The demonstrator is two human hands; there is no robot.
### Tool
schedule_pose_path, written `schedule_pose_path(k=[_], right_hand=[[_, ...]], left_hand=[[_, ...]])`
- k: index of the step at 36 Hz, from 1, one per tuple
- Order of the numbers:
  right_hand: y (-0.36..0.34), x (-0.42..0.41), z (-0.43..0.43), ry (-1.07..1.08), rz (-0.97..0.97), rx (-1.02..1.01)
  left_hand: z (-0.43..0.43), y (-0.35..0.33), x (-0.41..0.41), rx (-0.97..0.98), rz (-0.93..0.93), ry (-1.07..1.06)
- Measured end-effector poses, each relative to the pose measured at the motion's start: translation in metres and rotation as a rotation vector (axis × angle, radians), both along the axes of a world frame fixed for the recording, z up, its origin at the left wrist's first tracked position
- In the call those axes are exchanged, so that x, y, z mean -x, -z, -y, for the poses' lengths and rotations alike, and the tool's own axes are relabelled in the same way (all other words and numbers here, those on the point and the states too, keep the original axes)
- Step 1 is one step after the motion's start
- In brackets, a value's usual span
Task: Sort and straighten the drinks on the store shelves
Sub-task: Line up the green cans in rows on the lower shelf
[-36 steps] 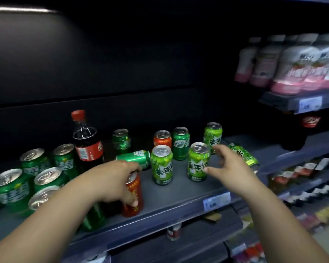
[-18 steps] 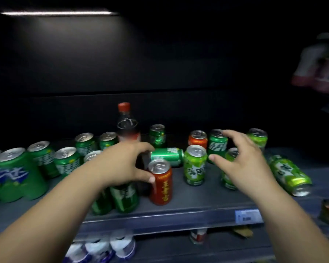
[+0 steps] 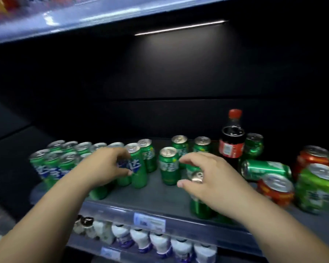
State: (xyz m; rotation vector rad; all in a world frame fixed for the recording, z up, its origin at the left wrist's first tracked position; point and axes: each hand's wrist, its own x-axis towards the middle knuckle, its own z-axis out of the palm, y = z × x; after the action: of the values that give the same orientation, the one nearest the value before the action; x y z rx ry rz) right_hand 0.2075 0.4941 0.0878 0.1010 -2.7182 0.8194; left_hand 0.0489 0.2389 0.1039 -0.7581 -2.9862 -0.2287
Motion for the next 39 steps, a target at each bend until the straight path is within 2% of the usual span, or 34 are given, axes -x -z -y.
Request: schedule_pose_path(k=[7,10,16,23,31,39], right_hand=[[0.030,0.061,0.074,0.018,0.138,0.199],[0.048,0.089,0.092,0.083,0.201,0.291],[0.083,0.134,0.115,0.201,0.218,0.513],[0.096,0.151,0.125,0.248,0.133,0.619],[0.102,0.131,0.146,0.232,0.114,0.656],[0.102,0.126,0.185,0.176,0.133,0.648]], left_hand=[[0.042,-0.004,0.038,-0.124,-0.119,0.103],[0.050,-0.008,0.052,-0.076,-0.169,0.172],[0.049,-0.008,0.081,0.057,-0.074,0.294],[0.046,-0.010,0.110,0.099,-0.041,0.398],[0.065,0.006,0.116,-0.147,0.084,0.496],[0.066,0.007,0.112,-0.266,0.147,0.460]])
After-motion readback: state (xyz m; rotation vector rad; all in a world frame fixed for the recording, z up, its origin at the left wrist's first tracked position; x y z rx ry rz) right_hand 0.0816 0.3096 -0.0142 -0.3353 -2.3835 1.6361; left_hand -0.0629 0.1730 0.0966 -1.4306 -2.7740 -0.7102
